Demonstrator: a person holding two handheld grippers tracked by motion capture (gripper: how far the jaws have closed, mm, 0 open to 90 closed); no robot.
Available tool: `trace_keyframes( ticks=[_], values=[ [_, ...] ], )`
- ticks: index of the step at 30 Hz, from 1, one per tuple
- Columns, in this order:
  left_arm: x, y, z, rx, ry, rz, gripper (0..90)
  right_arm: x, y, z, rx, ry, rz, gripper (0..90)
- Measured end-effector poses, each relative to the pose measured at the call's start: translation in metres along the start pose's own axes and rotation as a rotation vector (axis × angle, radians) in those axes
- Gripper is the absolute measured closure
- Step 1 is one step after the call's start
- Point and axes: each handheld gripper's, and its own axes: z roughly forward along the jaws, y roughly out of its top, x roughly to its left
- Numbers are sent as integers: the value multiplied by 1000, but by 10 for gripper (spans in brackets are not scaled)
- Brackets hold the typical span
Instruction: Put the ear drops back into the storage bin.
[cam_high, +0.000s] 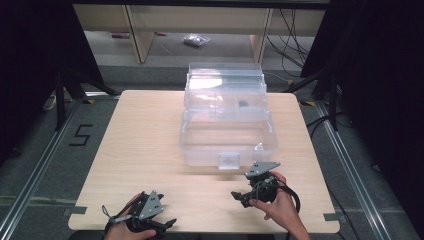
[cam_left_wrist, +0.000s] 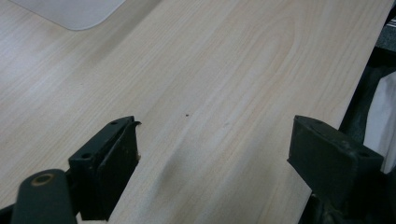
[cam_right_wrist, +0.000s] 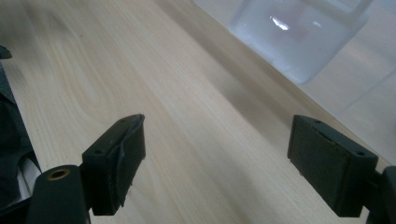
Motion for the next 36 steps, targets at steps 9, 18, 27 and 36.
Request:
trace_keyframes(
  ticks=[9,18,27,36],
  values=[
    [0,0,-2,-7,-11,-17,154,9,-6,-2,9,-17,-8,193],
    [-1,-1,-4,-14,-8,-40,154,12,-19,-4,13,-32,-7,193],
    [-2,-1,-5,-23,-11,-52,154,17,-28,-12,3,-33,47,193],
    [-2,-1,-5,-23,-15,-51,154,19,-40,-19,-3,-39,51,186]
  ],
)
